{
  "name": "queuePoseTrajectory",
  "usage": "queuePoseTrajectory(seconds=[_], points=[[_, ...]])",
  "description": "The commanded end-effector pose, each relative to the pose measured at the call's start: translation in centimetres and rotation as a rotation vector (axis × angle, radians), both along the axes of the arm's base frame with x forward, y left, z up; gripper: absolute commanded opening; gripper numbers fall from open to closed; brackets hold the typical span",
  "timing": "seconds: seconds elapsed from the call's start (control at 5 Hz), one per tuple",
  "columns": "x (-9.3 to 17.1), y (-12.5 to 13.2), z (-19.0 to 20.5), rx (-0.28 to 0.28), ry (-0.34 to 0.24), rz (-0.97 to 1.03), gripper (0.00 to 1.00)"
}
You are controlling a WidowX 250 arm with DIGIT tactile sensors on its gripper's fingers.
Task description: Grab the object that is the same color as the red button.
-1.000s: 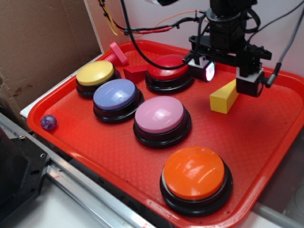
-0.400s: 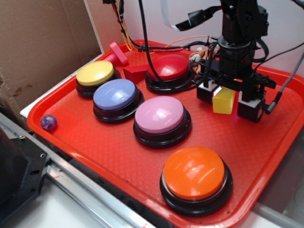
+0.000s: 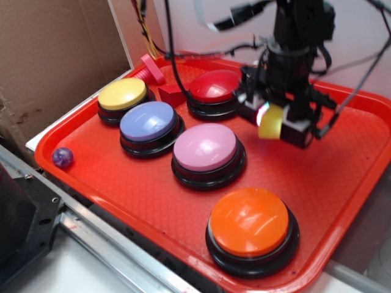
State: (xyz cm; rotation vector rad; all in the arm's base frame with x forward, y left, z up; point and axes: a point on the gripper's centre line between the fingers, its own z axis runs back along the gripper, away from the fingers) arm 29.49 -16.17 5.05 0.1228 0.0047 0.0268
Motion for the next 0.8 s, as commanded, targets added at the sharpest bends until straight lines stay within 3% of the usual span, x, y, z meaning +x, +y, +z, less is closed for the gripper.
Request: queuePoseTrajectory(seconds=[0.0, 0.4, 0.6], points=[[-1.3, 0.8, 12.4, -0.045, -0.089, -0.069, 0.0], [-4.6, 3.4, 17.7, -0.082, -0.23, -0.047, 0.0], [-4.8, 4.0, 17.1, -0.099, -0.206, -0.037, 0.0]])
